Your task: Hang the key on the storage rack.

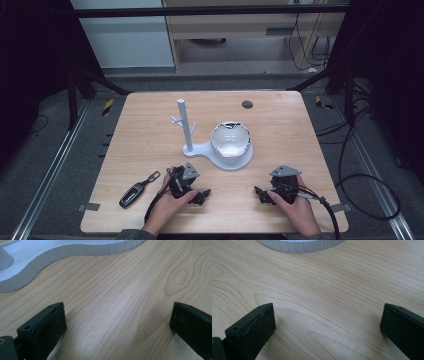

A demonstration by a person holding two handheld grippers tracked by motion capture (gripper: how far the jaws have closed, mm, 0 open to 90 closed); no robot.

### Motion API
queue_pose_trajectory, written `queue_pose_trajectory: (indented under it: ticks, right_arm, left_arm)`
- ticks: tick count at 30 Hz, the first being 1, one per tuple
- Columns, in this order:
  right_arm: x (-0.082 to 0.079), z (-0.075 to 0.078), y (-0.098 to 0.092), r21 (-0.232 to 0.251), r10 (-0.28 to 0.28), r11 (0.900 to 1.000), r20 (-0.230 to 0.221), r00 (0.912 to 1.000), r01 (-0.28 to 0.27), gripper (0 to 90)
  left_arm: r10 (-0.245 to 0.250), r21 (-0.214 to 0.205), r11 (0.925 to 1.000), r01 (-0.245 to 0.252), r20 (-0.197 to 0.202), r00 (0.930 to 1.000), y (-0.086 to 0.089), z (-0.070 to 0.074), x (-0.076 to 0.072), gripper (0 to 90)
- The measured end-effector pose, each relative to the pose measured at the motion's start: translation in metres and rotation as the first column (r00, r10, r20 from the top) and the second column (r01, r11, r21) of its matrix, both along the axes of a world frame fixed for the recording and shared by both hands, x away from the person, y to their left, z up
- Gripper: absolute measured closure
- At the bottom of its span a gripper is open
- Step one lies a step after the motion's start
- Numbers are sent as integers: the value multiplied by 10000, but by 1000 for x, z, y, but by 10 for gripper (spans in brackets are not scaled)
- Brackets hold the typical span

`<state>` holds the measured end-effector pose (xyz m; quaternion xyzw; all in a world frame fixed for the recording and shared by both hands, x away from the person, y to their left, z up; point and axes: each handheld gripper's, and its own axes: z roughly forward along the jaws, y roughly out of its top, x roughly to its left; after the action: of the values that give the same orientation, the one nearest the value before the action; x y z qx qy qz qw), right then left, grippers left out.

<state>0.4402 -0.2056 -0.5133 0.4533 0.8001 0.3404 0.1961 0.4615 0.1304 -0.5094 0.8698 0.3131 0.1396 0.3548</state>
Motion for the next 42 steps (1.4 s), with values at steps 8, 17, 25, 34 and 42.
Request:
queue_pose_trajectory:
  ticks: [8, 17, 25, 34, 42]
  right_arm:
    - [0, 0, 0, 3, 42, 10000, -1, 10000, -42, 5]
    - [0, 0, 0, 17, 38, 10000, -6, 10000, -38, 5]
    - [0, 0, 0, 4, 0, 10000, 0, 10000, 0, 5]
    - [1, 0, 0, 14, -2, 10000, -16, 10000, 2, 4]
    - [1, 0, 0, 16, 12, 10000, -23, 10000, -12, 4]
  left_arm:
    - [-72, 162, 9998, 72, -6, 10000, 1, 11, 3, 44]
    - [79, 1341, 9910, -27, -383, 9992, 16, 54, 11, 47]
    - [272, 3171, 9481, 247, -1582, 9870, 37, 70, 24, 57]
    - [583, 3853, 9225, 245, -2018, 9777, 55, 77, 31, 88]
    - [1088, 4435, 8961, 183, -2594, 9596, 73, 86, 41, 76]
